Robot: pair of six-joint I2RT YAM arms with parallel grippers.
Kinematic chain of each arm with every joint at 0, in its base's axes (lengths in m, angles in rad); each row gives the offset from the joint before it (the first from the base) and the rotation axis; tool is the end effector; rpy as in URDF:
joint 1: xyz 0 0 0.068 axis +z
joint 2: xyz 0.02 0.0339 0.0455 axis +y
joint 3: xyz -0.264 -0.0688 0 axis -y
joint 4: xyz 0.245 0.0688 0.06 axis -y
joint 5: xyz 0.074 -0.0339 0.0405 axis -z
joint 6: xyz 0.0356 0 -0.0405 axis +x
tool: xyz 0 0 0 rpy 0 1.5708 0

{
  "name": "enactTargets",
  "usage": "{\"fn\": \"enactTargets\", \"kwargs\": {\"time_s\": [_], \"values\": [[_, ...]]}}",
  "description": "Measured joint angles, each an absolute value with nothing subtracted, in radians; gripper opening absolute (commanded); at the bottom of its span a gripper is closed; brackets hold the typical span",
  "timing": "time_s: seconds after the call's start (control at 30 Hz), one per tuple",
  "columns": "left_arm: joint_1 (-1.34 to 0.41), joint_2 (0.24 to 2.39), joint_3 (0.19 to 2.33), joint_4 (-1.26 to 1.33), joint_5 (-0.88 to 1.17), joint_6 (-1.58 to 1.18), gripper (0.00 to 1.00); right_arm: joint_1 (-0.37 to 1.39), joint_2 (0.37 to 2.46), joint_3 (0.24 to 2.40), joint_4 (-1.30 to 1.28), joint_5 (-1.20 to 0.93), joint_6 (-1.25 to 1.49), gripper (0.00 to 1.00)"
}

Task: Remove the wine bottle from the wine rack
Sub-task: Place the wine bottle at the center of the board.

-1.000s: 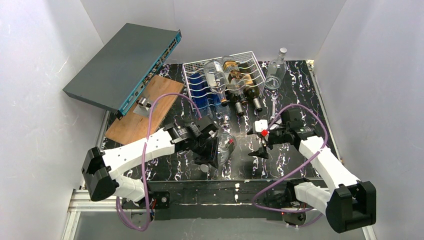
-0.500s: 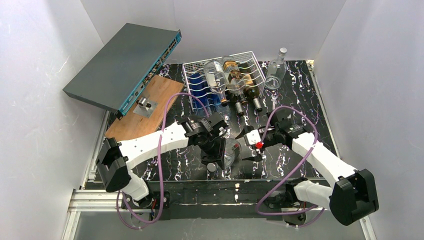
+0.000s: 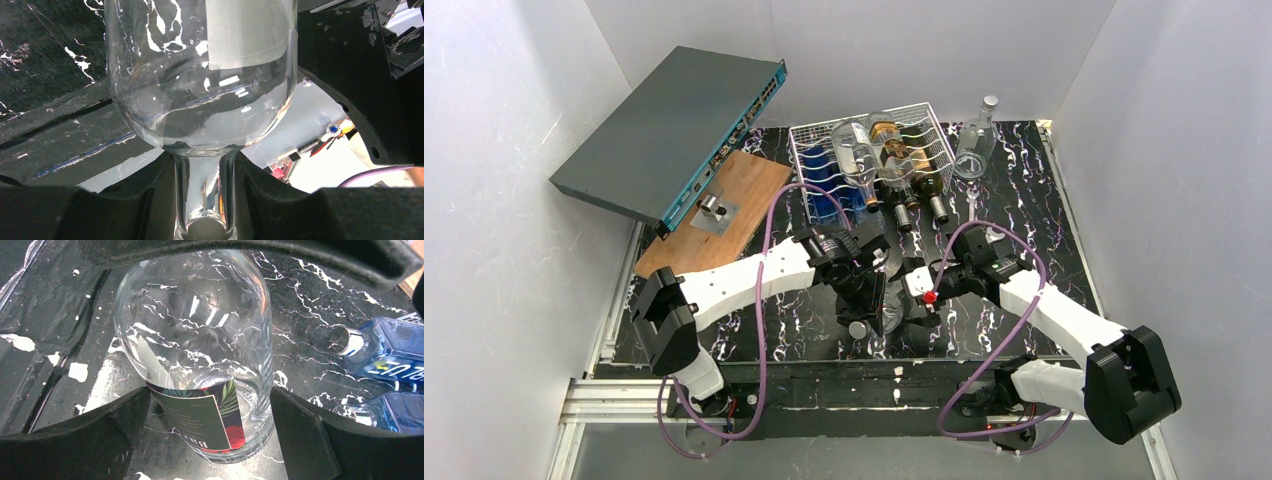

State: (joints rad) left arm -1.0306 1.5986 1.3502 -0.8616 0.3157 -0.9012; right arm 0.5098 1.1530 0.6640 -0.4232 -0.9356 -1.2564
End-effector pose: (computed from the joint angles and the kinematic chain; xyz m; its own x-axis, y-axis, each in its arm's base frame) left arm 0.1590 -0.2866 0.2787 -0.9808 0.1863 -0.0579 0.1889 0.8322 -0.5213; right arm 0.1742 0.1302 0.2174 0.4708 -0.3832 -0.7947 -0.8790 -0.2812 -0.3851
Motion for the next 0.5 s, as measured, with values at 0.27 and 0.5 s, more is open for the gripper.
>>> {"fn": "enactTargets", "kwargs": {"time_s": [0.27, 0.5], "values": [[-1.017, 1.610, 1.366, -0.875, 0.327, -0.902, 0.25, 0.517, 1.154, 0.643, -0.369, -0.929, -1.235, 0.98], [-1.002, 1.610, 1.368, -0.869, 0.339, -0.909, 0.44, 0.517, 1.155, 0.638, -0.347, -0.918, -1.233, 0.98]]}}
